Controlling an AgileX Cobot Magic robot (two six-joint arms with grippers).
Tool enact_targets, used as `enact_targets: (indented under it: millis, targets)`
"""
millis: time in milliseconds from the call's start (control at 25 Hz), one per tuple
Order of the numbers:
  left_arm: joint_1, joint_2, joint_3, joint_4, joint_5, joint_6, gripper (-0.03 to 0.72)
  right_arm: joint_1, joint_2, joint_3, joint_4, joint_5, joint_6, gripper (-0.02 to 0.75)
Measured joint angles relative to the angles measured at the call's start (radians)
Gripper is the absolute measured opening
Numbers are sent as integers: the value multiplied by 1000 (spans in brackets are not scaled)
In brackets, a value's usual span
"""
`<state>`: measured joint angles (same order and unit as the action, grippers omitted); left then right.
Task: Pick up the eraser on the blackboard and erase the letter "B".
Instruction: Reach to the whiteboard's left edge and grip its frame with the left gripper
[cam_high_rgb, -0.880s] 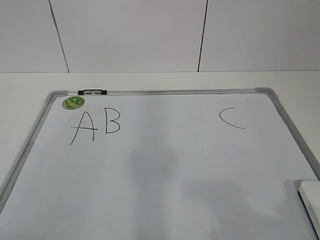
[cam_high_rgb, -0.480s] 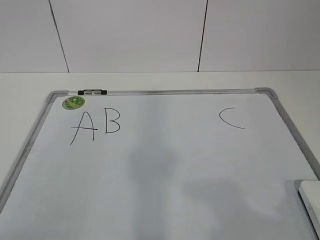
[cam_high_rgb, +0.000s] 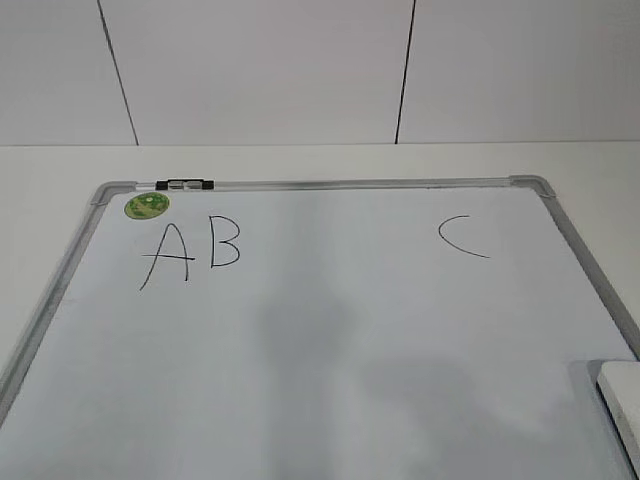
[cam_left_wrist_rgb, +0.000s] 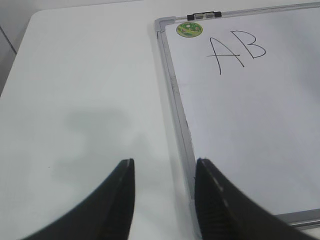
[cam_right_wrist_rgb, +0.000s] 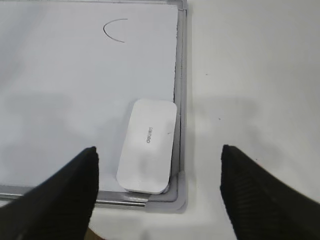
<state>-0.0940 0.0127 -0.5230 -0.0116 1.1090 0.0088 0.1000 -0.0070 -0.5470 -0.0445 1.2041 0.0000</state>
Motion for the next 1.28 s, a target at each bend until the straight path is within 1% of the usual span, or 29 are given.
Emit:
enact_targets:
  millis: [280,440,760,1000,1280]
  targets:
    - [0,0,0,0,0,0,307,0,144,-98,23,62,12,584]
    - [0,0,0,0,0,0,307,0,251,-140,35,64,67,584]
    - [0,35,0,4,0,0,307,0,482,-178,45,64,107,584]
    - [0,233,-33,-11,2,0,307,0,624,-178,94,60,116,584]
    - [0,520,-129,-104,46,0,307,0,735,-178,109,56,116,584]
